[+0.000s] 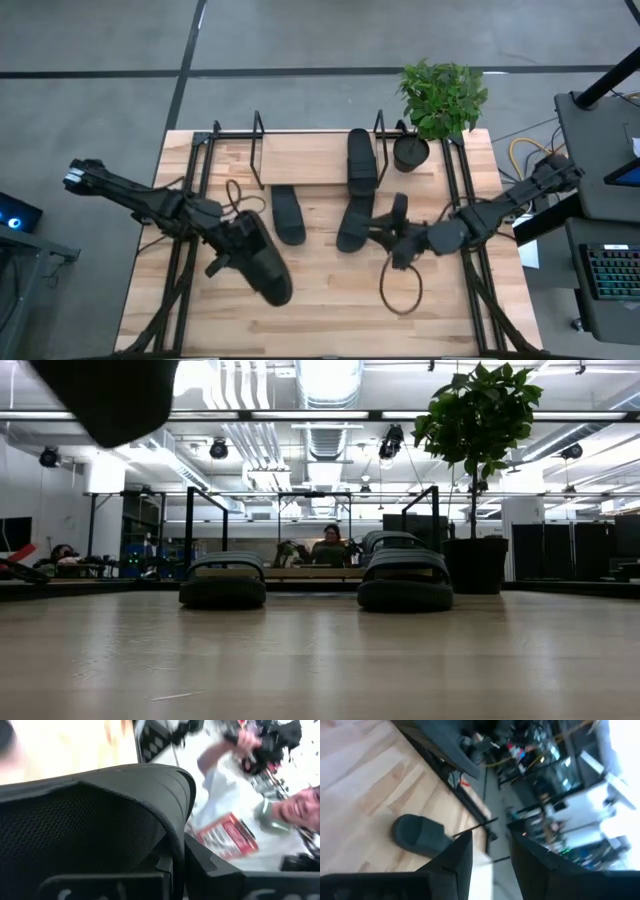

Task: Pick and place slides into the shelf
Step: Put the bottom left black slides on the shelf

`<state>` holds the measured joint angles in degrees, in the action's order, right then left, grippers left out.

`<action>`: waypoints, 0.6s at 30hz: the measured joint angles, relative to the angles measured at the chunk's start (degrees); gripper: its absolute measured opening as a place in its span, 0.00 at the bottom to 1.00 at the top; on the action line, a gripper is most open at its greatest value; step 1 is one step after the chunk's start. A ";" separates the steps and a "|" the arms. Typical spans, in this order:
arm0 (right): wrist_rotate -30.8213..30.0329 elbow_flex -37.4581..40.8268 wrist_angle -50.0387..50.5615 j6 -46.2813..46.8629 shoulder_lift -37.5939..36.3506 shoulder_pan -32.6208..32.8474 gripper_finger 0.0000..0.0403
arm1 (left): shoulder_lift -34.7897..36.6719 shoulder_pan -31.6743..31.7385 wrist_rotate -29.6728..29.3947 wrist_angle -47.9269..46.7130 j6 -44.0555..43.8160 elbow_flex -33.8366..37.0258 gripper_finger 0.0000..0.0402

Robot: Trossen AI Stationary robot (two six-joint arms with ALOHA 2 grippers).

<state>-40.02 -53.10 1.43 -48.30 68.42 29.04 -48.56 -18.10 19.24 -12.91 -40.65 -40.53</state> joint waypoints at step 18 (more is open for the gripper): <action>-2.58 -12.99 -7.42 -35.84 24.03 6.16 0.53 | -5.89 1.76 -4.54 0.33 6.60 -5.36 0.00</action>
<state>-42.60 -66.10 -5.99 -84.14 92.45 35.20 -54.45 -16.34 14.70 -12.58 -34.04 -45.89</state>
